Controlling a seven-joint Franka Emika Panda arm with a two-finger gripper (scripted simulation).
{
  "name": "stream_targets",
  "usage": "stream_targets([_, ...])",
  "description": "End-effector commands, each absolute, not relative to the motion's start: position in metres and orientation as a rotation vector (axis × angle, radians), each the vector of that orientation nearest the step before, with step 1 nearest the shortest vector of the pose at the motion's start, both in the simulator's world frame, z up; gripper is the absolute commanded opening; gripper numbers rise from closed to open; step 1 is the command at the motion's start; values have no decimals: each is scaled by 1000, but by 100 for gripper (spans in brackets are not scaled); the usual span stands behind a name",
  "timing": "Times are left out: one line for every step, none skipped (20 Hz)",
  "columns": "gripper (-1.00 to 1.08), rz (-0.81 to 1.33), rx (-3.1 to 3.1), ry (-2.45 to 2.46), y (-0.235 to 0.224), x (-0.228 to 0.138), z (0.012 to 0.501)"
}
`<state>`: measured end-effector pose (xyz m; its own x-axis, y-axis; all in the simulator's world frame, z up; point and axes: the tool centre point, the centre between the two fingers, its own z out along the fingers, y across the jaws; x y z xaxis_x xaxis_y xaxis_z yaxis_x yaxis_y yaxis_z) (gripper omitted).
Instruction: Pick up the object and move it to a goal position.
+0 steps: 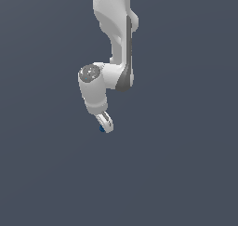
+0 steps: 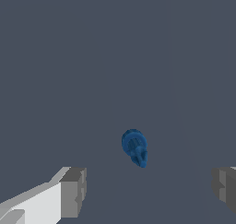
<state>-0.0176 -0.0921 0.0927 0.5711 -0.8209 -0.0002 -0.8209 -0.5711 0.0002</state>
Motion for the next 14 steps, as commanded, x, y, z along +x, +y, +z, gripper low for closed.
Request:
stream_targets([100,0,2784,-1455,-92,-18,91])
stream_targets([100,0,2784,-1455,-92,-18,89])
stream_targets([100,0,2784,-1456,-92,-18,87])
stream_targets([100,0,2784,-1456,-92,-18,83])
stream_targets([100,0,2783,-1457,-92,-18,79])
stream_targets([100,0,2783,-1458,-92,-18,75])
stream_targets([100,0,2782,-1459,-92,-19,69])
stream_targets([100,0,2782,-1460,-92,-19,63])
stream_targets([100,0,2781,-1461,-92,-19,58])
stream_targets([100,0,2781,-1461,-92,-19,54])
stream_targets([100,0,2781,-1462,-92,-19,50])
stream_targets([100,0,2781,-1462,-92,-19,47])
stream_targets([100,0,2781,-1462,-92,-19,45])
stream_targets([100,0,2781,-1462,-92,-18,43])
